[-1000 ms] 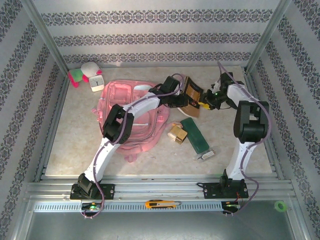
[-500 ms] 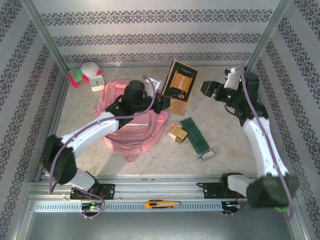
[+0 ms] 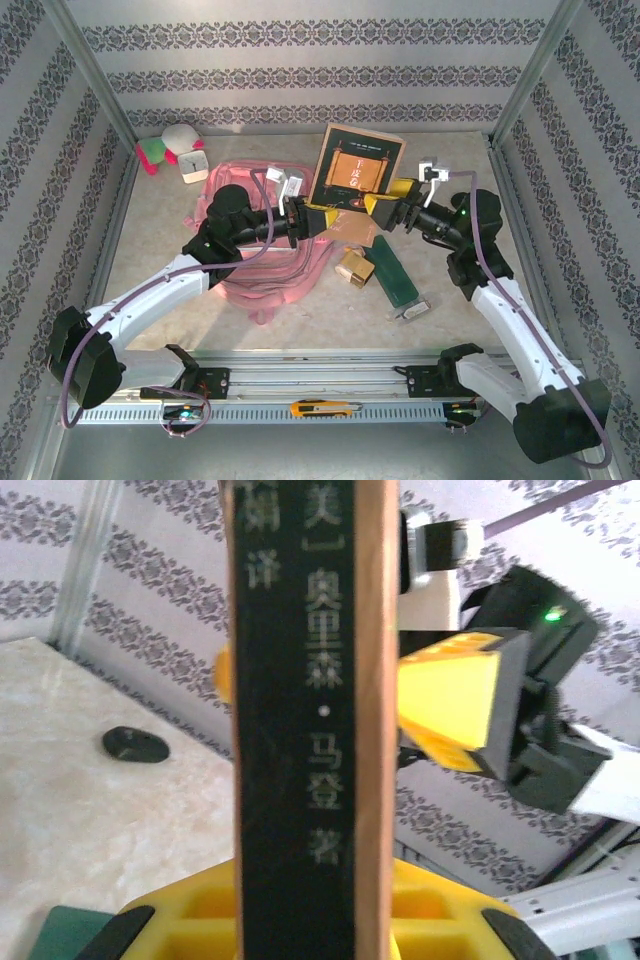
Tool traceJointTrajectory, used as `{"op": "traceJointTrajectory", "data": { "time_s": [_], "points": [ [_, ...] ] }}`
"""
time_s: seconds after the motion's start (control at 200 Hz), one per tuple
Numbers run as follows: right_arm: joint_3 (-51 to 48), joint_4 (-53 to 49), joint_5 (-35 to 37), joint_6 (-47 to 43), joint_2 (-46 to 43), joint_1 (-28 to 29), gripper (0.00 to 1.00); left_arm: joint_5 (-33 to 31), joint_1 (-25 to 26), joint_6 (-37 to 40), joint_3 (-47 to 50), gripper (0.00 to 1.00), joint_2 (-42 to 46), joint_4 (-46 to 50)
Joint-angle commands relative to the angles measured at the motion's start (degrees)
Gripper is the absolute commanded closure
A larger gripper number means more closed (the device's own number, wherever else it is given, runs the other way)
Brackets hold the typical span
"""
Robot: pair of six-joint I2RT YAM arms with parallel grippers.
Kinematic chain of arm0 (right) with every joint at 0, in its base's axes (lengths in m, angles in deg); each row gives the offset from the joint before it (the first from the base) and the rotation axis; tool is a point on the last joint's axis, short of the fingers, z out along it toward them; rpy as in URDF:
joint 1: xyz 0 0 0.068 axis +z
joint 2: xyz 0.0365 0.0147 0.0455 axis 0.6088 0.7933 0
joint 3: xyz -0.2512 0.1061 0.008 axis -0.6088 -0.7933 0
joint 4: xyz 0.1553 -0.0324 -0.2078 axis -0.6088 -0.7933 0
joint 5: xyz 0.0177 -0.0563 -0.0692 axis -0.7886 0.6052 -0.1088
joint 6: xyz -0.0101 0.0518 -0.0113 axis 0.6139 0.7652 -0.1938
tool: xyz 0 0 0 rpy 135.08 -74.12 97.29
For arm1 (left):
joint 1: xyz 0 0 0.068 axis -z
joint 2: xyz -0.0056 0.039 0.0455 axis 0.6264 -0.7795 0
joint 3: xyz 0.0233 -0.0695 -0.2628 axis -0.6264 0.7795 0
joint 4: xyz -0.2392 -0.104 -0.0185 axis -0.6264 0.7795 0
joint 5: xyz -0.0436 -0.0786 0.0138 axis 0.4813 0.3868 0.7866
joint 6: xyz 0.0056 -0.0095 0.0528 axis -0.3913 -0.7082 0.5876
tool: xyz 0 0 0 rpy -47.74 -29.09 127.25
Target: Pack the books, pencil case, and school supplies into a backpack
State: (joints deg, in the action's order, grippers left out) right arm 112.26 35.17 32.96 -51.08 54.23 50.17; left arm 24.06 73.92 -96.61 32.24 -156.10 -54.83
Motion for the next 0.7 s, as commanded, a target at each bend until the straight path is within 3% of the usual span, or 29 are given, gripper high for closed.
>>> {"op": "traceJointTrajectory", "data": {
  "time_s": [0.0,0.105,0.165,0.21,0.24,0.265,0.295,0.325,0.415,0.555,0.64,0.695],
  "points": [
    [-0.34,10.93,-7.60,6.61,2.53,1.25,0.07,3.39,-0.77,-5.19,-0.16,1.00,1.27,-14.14],
    [-1.14,17.92,-12.85,10.69,5.26,2.95,0.09,3.16,-0.85,-5.42,0.36,1.00,1.09,-14.70],
    [-1.29,18.87,-14.54,11.07,5.99,3.89,0.23,3.06,-0.98,-5.16,0.65,1.00,0.96,-14.27],
    [-1.55,19.30,-14.93,10.83,6.16,3.95,0.53,2.70,-1.26,-5.07,0.84,0.95,1.09,-13.67],
    [-1.68,19.41,-14.80,10.03,6.05,3.75,0.85,2.00,-1.57,-4.90,0.99,0.83,1.27,-12.69],
    [-1.84,18.95,-14.44,9.13,5.92,3.57,1.00,1.13,-1.91,-4.44,1.14,0.64,1.66,-11.66],
    [-2.24,18.32,-13.63,7.54,5.63,3.39,1.00,0.02,-2.40,-2.89,1.23,0.45,2.37,-9.28],
    [-2.62,17.28,-13.22,5.04,5.04,3.49,1.00,-1.82,-3.11,-0.58,1.22,0.38,3.26,-5.34],
    [-2.64,7.19,-7.62,-6.73,2.30,4.31,1.00,-6.20,-4.50,12.67,1.40,0.31,7.86,6.65],
    [4.32,-24.50,6.44,-33.54,0.83,9.41,1.00,-13.10,-4.64,39.91,0.59,0.18,16.18,27.25],
    [9.04,-36.64,10.74,-43.64,3.71,11.51,1.00,-10.43,-4.56,59.31,-1.62,0.13,18.95,43.07],
    [11.21,-41.62,12.59,-48.79,5.78,12.97,1.00,-10.63,-4.58,67.50,-3.50,0.13,19.12,52.01]
  ]
}}
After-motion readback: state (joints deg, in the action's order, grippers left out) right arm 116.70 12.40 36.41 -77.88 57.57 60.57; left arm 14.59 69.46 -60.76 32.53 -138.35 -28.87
